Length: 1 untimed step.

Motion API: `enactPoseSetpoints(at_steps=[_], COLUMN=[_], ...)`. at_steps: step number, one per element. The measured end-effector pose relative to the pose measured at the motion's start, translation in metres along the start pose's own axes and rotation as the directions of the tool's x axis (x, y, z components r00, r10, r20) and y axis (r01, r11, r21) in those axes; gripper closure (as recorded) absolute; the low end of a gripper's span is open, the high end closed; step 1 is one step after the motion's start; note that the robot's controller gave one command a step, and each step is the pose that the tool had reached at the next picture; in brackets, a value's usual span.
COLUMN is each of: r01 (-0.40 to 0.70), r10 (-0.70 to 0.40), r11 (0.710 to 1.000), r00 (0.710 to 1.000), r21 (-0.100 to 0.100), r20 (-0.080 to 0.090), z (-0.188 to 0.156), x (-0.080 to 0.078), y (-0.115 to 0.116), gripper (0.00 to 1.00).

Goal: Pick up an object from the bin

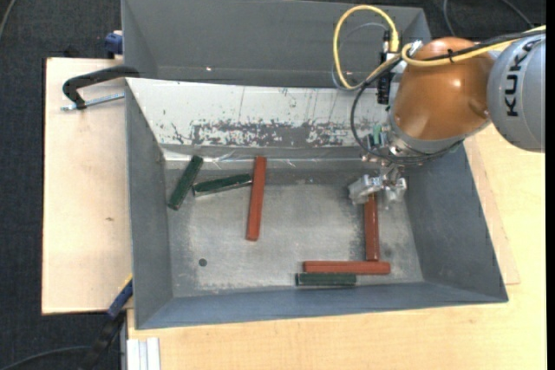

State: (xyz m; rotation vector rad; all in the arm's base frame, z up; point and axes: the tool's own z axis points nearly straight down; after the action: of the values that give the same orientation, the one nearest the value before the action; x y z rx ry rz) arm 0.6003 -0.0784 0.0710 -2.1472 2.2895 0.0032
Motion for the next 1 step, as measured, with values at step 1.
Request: enactPoseSetpoints(at_steps=[1], r01=[0.052], r10=[-0.052], r11=[0.999], r00=[0.999], r21=[0.013], r20=[-0.002], z=[-0.1289], x=[0.0003], y=[0.001], gripper=[1.0])
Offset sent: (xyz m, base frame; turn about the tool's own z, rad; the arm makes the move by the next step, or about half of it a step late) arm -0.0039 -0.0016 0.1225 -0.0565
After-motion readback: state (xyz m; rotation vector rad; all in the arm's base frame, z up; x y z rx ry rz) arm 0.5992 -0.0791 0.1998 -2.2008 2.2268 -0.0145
